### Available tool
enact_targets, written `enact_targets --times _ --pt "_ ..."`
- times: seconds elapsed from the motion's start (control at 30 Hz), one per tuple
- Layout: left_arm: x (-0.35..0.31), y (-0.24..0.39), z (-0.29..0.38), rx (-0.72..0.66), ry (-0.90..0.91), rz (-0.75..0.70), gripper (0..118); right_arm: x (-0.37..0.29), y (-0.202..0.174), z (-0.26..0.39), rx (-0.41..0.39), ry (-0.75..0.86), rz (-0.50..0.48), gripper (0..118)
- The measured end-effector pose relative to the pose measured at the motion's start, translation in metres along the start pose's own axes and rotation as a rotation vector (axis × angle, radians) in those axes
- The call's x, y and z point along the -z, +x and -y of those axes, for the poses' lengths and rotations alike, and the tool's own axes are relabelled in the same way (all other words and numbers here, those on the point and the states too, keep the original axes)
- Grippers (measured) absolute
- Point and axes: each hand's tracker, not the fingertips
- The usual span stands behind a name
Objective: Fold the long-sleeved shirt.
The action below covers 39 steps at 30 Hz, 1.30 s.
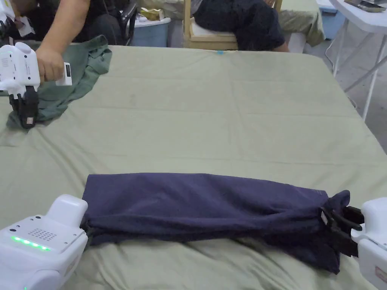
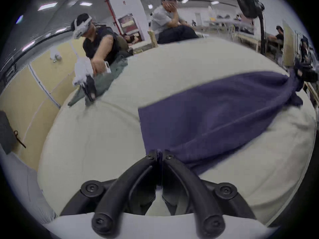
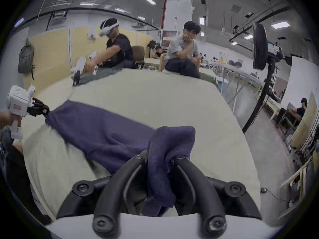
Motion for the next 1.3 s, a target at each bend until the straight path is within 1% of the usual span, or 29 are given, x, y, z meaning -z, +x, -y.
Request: enact_targets --times 0.07,0.1,0.13,0.17,0.2,0.23,0.27,0.33,0.37,0.43,0.5,0.53,0.57,0.6,0.63,0.67,0.7,0.73,0.8,0.83,0.9,0.97,1.0,1.03,1.07,1.13,1.17,1.2,1.3 --pt "0.003 0.000 0.006 -0.037 -0.018 0.009 6 0.000 -0.001 0.011 -0.008 -0.014 0.004 37" --pt "0.001 -0.001 0.007 -0.045 -0.016 0.012 7 -0.001 0.002 0.012 0.026 -0.019 -0.018 45" --pt "0.001 -0.002 0.004 -0.049 -0.020 0.021 16 -0.003 0.005 0.010 0.055 -0.032 -0.011 67" --pt "-0.001 -0.004 0.000 -0.047 -0.028 0.025 40 -0.007 0.010 0.004 0.083 -0.034 0.014 89" --pt "-0.003 -0.007 -0.003 -0.046 -0.028 0.031 79 -0.013 0.015 -0.003 0.116 -0.048 -0.002 106" --pt "-0.012 -0.014 -0.007 -0.061 -0.036 0.087 118 -0.028 0.021 -0.017 0.162 -0.012 -0.033 113" --pt "-0.026 -0.022 -0.009 -0.075 -0.010 0.160 118 -0.044 0.024 -0.032 0.181 0.041 -0.054 113" --pt "-0.047 -0.040 -0.027 -0.061 0.031 0.220 118 -0.069 0.027 -0.064 0.138 0.134 -0.058 115" --pt "-0.055 -0.046 -0.033 -0.045 0.054 0.208 118 -0.077 0.025 -0.083 0.118 0.178 -0.056 118" --pt "-0.064 -0.057 -0.055 -0.052 0.150 0.215 118 -0.073 0.015 -0.112 0.129 0.192 -0.049 118" --pt "-0.056 -0.061 -0.068 -0.187 0.192 0.220 118 -0.050 0.000 -0.129 0.166 0.181 -0.065 115" --pt "-0.049 -0.068 -0.077 -0.287 0.200 0.234 118 -0.035 -0.009 -0.133 0.183 0.193 -0.086 80" --pt "-0.036 -0.074 -0.084 -0.377 0.163 0.265 118 -0.016 -0.021 -0.135 0.181 0.178 -0.086 14" --pt "-0.020 -0.078 -0.088 -0.427 0.090 0.254 110 0.002 -0.031 -0.134 0.186 0.146 -0.087 10" --pt "-0.002 -0.085 -0.087 -0.462 0.015 0.253 54 0.014 -0.042 -0.136 0.229 0.116 -0.042 10" --pt "0.013 -0.094 -0.083 -0.492 0.001 0.311 5 0.023 -0.051 -0.138 0.226 0.071 -0.145 10" --pt "0.028 -0.103 -0.079 -0.538 -0.046 0.318 5 0.028 -0.060 -0.139 0.239 0.066 -0.188 10" --pt "0.033 -0.120 -0.075 -0.573 -0.069 0.263 5 0.038 -0.068 -0.136 0.225 0.063 -0.176 10" --pt "0.051 -0.149 -0.064 -0.714 -0.100 0.529 5 0.043 -0.082 -0.139 0.177 0.047 -0.187 10" --pt "0.064 -0.166 -0.056 -0.810 -0.173 0.687 25 0.047 -0.087 -0.137 0.161 0.039 -0.201 10" --pt "0.108 -0.207 -0.016 -0.871 -0.240 0.808 115 0.053 -0.095 -0.138 0.133 0.019 -0.188 10" --pt "0.137 -0.220 0.000 -0.804 -0.298 0.846 118 0.062 -0.096 -0.136 0.130 0.008 -0.189 10" --pt "0.150 -0.228 0.010 -0.840 -0.178 0.993 118 0.065 -0.097 -0.135 0.129 0.001 -0.188 10" --pt "0.126 -0.191 0.010 -0.873 -0.268 0.960 118 0.066 -0.098 -0.136 0.131 -0.005 -0.186 10" --pt "0.134 -0.184 0.014 -0.941 -0.268 1.002 118 0.066 -0.100 -0.136 0.132 -0.011 -0.189 10" --pt "0.143 -0.178 0.022 -1.057 -0.158 1.152 118 0.069 -0.104 -0.135 0.127 -0.023 -0.178 10" --pt "0.177 -0.195 0.018 -1.099 -0.157 1.203 118 0.069 -0.107 -0.135 0.117 -0.024 -0.168 10" --pt "0.183 -0.189 0.011 -1.120 -0.168 1.217 118 0.068 -0.108 -0.135 0.116 -0.025 -0.174 10" --pt "0.199 -0.151 -0.006 -1.035 -0.186 1.256 118 0.072 -0.111 -0.133 0.109 -0.026 -0.177 10"
